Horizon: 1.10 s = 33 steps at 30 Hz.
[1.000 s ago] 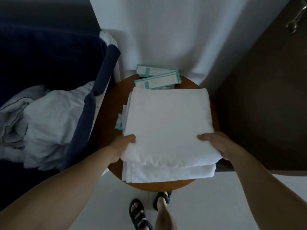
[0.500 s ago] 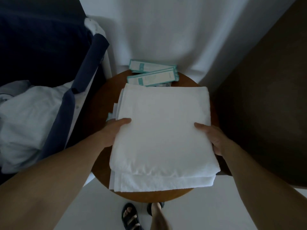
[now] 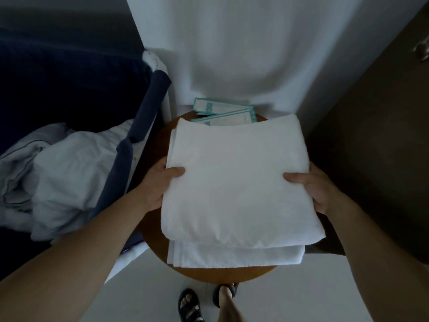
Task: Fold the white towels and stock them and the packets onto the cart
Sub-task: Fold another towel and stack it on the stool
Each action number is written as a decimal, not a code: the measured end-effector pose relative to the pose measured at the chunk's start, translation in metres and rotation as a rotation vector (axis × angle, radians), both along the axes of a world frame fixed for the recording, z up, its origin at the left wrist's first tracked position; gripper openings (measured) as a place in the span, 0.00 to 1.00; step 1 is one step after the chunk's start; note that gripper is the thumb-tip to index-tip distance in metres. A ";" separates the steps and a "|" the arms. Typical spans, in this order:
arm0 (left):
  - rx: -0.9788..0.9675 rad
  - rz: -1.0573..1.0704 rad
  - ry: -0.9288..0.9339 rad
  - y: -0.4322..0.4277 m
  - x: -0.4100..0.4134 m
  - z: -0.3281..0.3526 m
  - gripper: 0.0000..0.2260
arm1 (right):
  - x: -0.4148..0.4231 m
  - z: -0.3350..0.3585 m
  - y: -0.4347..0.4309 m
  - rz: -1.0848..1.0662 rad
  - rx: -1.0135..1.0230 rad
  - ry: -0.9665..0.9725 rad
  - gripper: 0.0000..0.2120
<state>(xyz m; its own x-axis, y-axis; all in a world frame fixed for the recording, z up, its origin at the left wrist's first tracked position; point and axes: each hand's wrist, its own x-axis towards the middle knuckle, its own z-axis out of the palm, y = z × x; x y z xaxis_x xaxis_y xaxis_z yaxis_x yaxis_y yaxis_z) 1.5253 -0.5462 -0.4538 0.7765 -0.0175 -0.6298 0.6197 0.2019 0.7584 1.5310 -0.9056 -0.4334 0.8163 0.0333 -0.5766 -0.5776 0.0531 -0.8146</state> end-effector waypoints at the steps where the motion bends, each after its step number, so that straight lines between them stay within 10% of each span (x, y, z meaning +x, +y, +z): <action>1: 0.007 0.013 -0.005 0.002 -0.004 0.001 0.20 | 0.000 0.003 0.000 0.010 0.003 -0.013 0.21; 15: 0.163 -0.002 0.251 -0.004 -0.074 -0.067 0.27 | -0.053 -0.058 -0.007 0.108 -0.135 0.342 0.20; 22: 0.201 -0.138 0.178 -0.012 -0.086 -0.045 0.12 | -0.057 -0.026 -0.004 0.159 -0.188 0.288 0.16; 33: 0.504 -0.081 0.166 -0.016 -0.097 -0.083 0.21 | -0.096 -0.088 -0.006 0.120 -0.474 0.286 0.24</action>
